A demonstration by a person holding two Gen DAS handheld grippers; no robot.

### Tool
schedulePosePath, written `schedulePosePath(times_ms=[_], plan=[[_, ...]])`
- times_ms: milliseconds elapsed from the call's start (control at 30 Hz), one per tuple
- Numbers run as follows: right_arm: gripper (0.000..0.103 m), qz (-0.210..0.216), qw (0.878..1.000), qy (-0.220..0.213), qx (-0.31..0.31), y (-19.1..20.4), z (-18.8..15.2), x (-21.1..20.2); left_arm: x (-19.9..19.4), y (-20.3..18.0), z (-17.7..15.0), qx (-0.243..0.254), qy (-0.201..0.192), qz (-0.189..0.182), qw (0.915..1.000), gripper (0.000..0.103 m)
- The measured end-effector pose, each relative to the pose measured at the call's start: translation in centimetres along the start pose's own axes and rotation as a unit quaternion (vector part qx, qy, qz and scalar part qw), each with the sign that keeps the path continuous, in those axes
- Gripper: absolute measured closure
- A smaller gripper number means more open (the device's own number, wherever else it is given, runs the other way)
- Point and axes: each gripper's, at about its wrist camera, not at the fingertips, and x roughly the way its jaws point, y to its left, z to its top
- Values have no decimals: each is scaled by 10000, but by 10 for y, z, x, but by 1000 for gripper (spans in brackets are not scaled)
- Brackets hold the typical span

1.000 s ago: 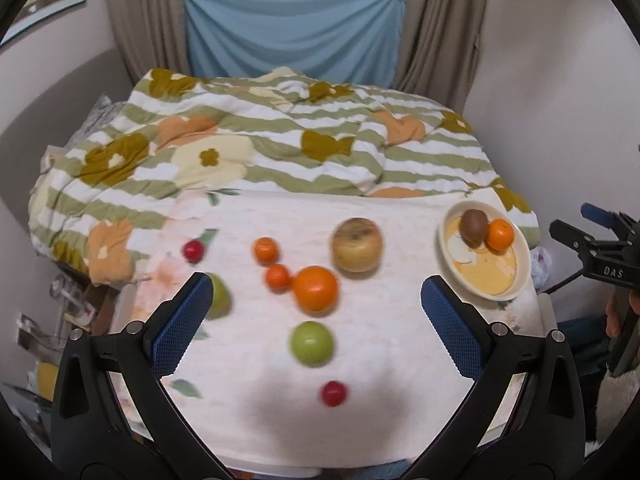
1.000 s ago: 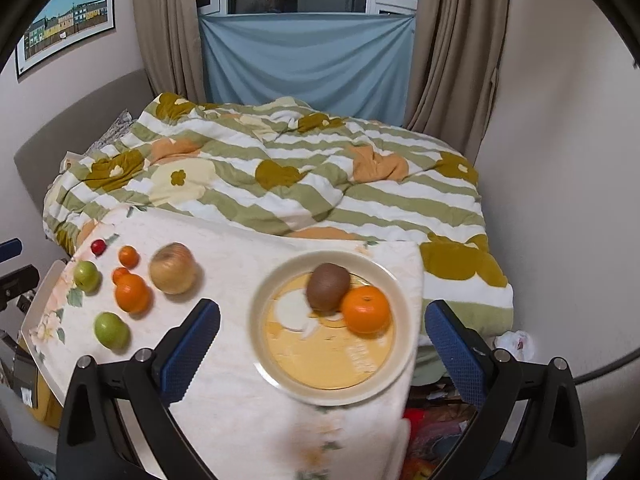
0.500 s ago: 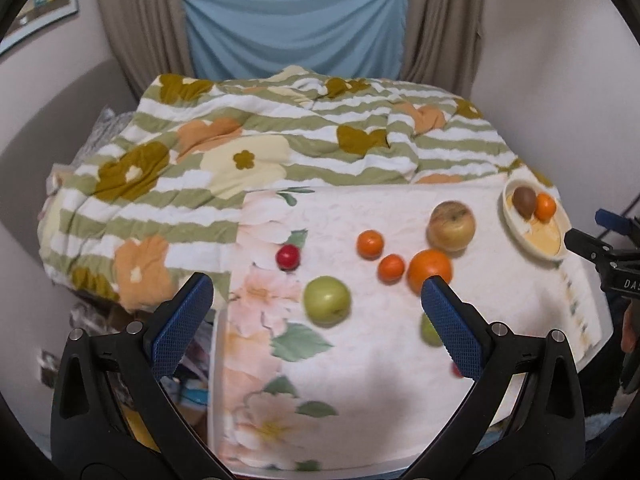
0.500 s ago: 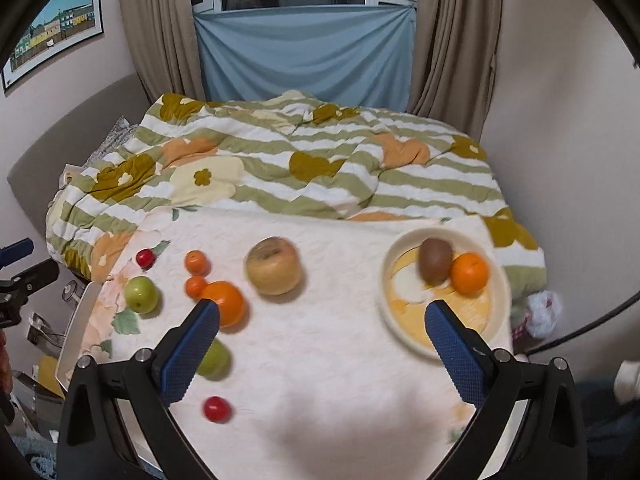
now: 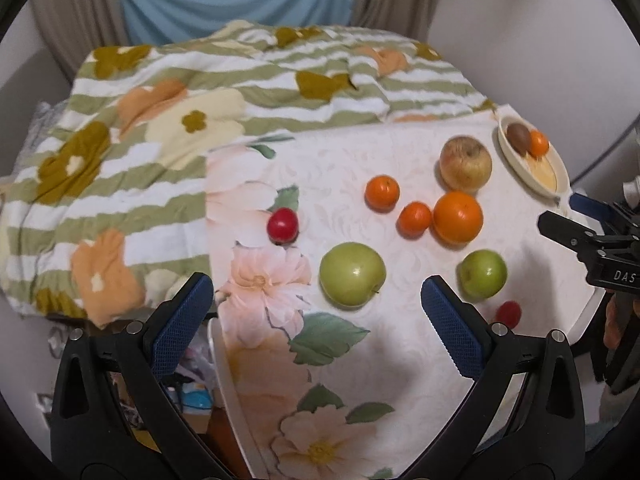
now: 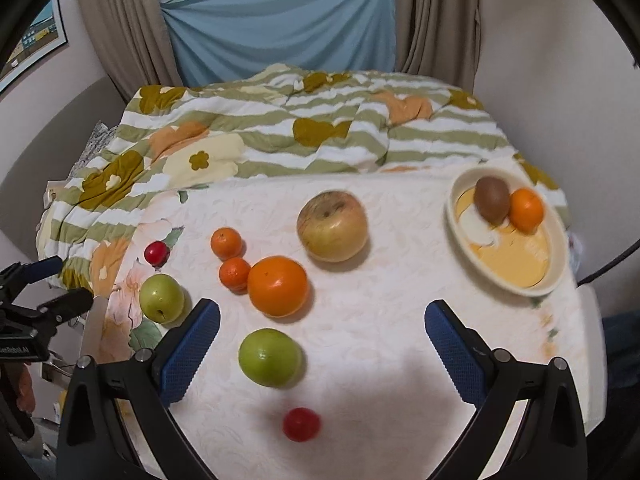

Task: Organize fruits
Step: 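Move both tools back over the remaining fruits on the table, then grasp the green apple with the left tool while the right tool grasps another orange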

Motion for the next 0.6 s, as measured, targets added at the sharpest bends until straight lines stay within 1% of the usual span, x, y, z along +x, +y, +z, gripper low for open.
schedulePosePath(times_ms=[200, 500, 600], plan=[[1, 37, 9994, 332, -29, 6, -4, 34, 37, -5, -2, 206, 247, -261, 9991, 0], [1, 189, 9978, 633, -86, 12, -5, 70, 73, -10, -3, 222, 417, -404, 9981, 0], [1, 219, 9974, 672, -100, 13, -4, 77, 83, -13, -4, 249, 480, -435, 9976, 4]])
